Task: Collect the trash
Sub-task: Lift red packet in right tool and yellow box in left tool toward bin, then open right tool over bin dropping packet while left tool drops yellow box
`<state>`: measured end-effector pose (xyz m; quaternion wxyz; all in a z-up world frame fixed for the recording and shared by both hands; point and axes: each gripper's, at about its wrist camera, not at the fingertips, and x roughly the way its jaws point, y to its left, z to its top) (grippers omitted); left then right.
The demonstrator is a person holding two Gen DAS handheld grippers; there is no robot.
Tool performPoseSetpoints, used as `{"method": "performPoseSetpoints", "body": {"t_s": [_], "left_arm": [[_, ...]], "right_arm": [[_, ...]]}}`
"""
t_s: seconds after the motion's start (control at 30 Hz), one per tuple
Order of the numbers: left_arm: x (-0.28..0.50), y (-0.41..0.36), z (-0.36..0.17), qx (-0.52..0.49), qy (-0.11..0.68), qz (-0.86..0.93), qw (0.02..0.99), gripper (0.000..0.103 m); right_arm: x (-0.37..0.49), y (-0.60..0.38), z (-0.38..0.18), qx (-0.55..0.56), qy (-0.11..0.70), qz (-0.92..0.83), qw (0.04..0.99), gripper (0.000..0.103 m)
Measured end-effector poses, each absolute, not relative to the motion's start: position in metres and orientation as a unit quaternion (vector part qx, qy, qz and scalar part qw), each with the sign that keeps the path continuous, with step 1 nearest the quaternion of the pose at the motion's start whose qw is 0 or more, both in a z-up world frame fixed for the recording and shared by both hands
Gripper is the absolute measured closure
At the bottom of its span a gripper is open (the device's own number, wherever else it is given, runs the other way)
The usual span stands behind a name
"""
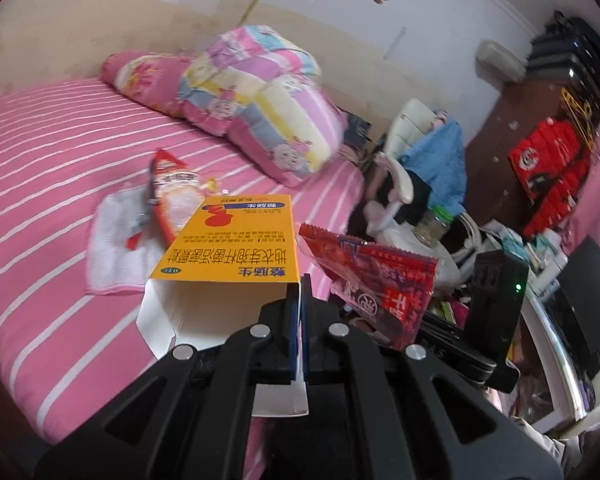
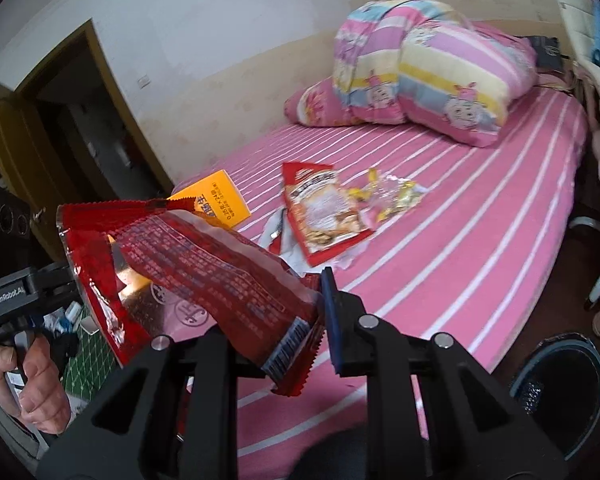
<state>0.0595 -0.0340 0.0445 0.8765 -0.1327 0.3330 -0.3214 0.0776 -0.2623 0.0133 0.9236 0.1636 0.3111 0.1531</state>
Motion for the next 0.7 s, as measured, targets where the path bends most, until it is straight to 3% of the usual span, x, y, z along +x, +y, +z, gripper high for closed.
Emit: {"method": "performPoseSetpoints", "body": {"t_s": [0.37,0.7], "left_arm": [[0.060,-0.129,0.031,-0.105,0.363,-0.395,0.837,0.102],[0.062,-0.236,-0.013,-0.075,0.425,-0.457,0.778,0.102]], "right_arm": [[0.039,-0.361,-0.011,0.220,0.308,0.076,0.922,0.082],[-0.010,-0.459,-0.072,0.268,0.333,-0.026,0.904,0.082]]}}
